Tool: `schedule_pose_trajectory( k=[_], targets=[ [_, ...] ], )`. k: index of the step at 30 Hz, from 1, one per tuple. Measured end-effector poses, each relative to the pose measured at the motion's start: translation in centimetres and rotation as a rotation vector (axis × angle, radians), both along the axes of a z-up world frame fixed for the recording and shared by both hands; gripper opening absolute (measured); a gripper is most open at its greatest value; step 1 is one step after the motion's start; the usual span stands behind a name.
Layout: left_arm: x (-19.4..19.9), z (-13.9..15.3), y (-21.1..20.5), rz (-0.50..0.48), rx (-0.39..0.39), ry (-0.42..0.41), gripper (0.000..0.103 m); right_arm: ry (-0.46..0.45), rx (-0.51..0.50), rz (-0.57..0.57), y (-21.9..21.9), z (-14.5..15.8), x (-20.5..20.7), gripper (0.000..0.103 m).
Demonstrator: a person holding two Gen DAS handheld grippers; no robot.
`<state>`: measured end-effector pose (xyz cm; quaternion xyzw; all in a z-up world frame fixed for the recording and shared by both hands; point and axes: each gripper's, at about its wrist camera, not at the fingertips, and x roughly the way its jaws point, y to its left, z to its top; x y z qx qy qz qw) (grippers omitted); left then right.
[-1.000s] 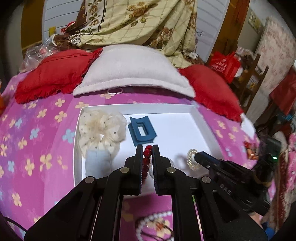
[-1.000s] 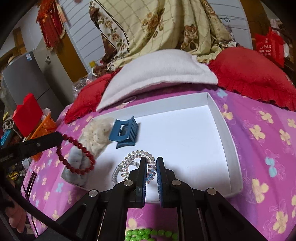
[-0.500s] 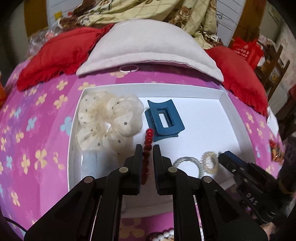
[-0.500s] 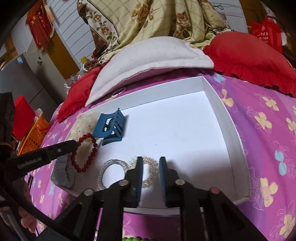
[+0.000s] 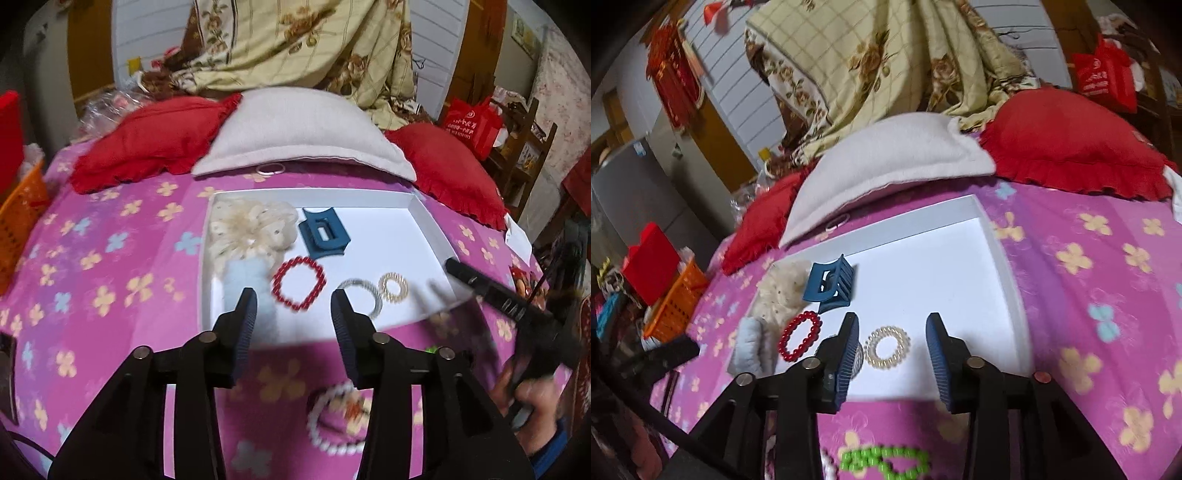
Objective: Organize jewelry
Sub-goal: 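Grasp the white bead bracelet with the left tool while the right tool grasps the green bead bracelet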
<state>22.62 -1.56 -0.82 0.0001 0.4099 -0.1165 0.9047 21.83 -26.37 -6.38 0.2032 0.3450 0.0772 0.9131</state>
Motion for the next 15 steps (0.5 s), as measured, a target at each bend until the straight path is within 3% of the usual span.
schedule_pose_trajectory(
  k=[4,8,15],
  targets=[
    [-3.2,-1.8,0.9,-0.006,0.007,0.013,0.044,0.023,0.037,-0.023,-1.3,0.6,-3.1,0.041],
    [-4.6,-4.8,0.5,-0.036,0.032,0.052,0.044,0.055,0.005,-0.026,-1.8,0.0,-6.1,0.041],
    [-4.4,-8.3,-0.1,-0.061,0.025,0.098,0.044,0.134,-0.019,-0.023,-1.9,-2.6,-5.5,0.041]
  ],
)
